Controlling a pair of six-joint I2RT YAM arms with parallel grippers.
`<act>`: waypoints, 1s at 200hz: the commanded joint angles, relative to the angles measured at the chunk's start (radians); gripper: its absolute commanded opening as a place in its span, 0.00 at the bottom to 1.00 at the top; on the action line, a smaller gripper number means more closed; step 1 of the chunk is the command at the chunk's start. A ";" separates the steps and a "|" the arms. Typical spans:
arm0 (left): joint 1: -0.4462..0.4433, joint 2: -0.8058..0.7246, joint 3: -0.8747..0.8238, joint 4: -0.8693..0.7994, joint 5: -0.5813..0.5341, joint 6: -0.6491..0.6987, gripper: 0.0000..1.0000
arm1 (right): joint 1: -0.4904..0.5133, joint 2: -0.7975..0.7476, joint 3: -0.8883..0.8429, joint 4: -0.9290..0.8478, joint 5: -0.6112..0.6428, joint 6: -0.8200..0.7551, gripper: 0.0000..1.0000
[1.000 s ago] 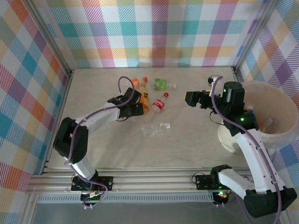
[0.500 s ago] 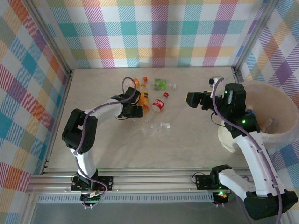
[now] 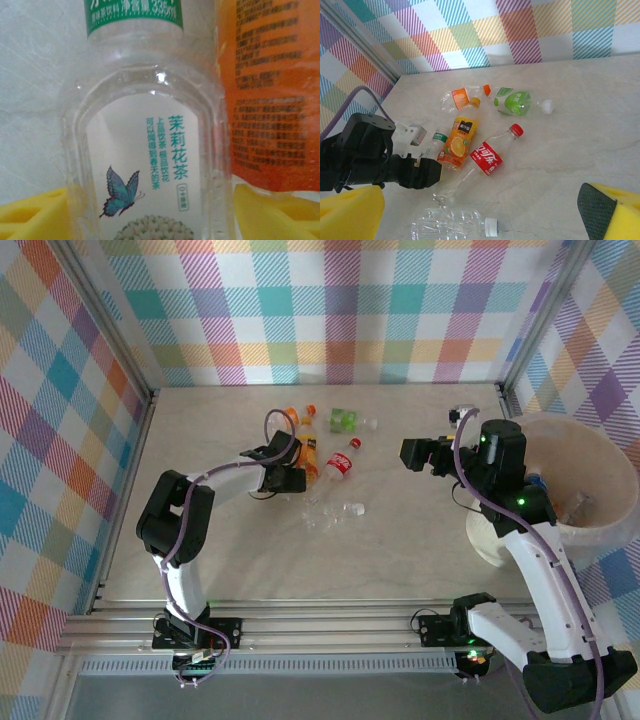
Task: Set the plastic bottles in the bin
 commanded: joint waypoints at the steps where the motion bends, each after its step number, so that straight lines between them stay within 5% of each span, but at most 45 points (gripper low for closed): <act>1: 0.007 -0.008 -0.041 0.043 -0.006 0.014 0.76 | 0.004 -0.024 -0.020 0.044 0.003 -0.006 1.00; 103: 0.004 -0.075 -0.104 0.115 0.000 0.032 0.53 | 0.004 0.004 -0.015 0.076 -0.039 0.000 1.00; 161: -0.007 -0.251 -0.209 0.212 0.046 0.010 0.50 | 0.004 0.013 -0.042 0.155 -0.093 0.035 1.00; 200: -0.108 -0.436 -0.257 0.283 0.021 0.076 0.49 | 0.004 0.048 -0.046 0.177 -0.163 0.070 1.00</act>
